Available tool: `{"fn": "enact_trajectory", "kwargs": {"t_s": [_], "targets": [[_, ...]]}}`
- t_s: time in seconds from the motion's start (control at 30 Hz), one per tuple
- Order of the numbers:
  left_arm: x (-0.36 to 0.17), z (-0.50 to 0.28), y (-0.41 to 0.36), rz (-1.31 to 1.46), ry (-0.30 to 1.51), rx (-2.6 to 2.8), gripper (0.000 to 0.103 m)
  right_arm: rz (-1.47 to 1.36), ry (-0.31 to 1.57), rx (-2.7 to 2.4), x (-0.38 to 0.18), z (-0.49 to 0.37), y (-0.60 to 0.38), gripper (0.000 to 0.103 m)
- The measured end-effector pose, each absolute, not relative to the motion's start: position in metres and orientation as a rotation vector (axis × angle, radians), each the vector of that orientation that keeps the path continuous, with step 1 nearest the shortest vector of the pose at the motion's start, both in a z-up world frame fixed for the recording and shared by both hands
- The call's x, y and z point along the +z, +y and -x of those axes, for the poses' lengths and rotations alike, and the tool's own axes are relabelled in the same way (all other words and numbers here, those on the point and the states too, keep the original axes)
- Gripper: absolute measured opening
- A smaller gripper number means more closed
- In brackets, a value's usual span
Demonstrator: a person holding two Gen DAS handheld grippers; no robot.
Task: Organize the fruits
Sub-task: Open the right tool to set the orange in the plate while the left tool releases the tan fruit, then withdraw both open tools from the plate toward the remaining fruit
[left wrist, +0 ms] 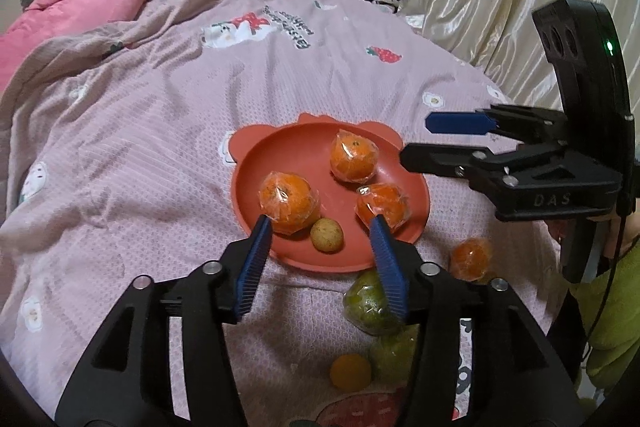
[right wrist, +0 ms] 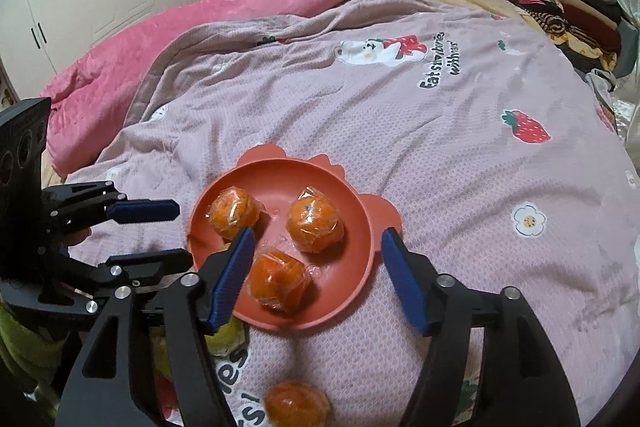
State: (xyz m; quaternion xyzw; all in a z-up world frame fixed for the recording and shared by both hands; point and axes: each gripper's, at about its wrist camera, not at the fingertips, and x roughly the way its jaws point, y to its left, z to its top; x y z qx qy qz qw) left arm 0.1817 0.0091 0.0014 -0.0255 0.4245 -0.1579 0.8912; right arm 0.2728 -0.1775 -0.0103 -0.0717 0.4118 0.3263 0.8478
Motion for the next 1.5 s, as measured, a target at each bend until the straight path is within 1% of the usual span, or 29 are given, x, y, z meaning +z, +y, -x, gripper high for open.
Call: {"fn": "enact_trajectory", "kwargs": {"t_s": [0.2,0.3,0.4,0.47,0.53,0.87,0.93,1.13,1.5], "targets": [[0.012,-0.174,0.012,0.060,0.853,-0.322,0.052,0.134,0.845,0.693,-0.002,-0.262,-0.180,0.073],[0.017,-0.170,0.013,0.060,0.837,-0.319,0.054,0.134,0.836,0.692,0.002,-0.257,-0.182,0.075],[0.023,-0.166,0.014,0.062,0.821,-0.312,0.063,0.135,0.826,0.689,0.007,-0.251,-0.184,0.077],[0.027,-0.163,0.016,0.065,0.809,-0.305,0.063,0.130,0.819,0.688,0.009,-0.249,-0.187,0.079],[0.030,-0.160,0.015,0.062,0.798,-0.302,0.067,0.128,0.811,0.685,0.012,-0.246,-0.189,0.081],[0.032,-0.142,0.018,0.077,0.786,-0.275,0.077,0.115,0.780,0.674,0.021,-0.231,-0.201,0.086],[0.033,-0.139,0.018,0.081,0.785,-0.269,0.080,0.115,0.776,0.675,0.022,-0.228,-0.202,0.087],[0.033,-0.129,0.015,0.081,0.778,-0.260,0.084,0.114,0.765,0.678,0.024,-0.217,-0.205,0.089],[0.034,-0.115,0.018,0.102,0.773,-0.235,0.086,0.116,0.749,0.681,0.026,-0.203,-0.209,0.091]]}}
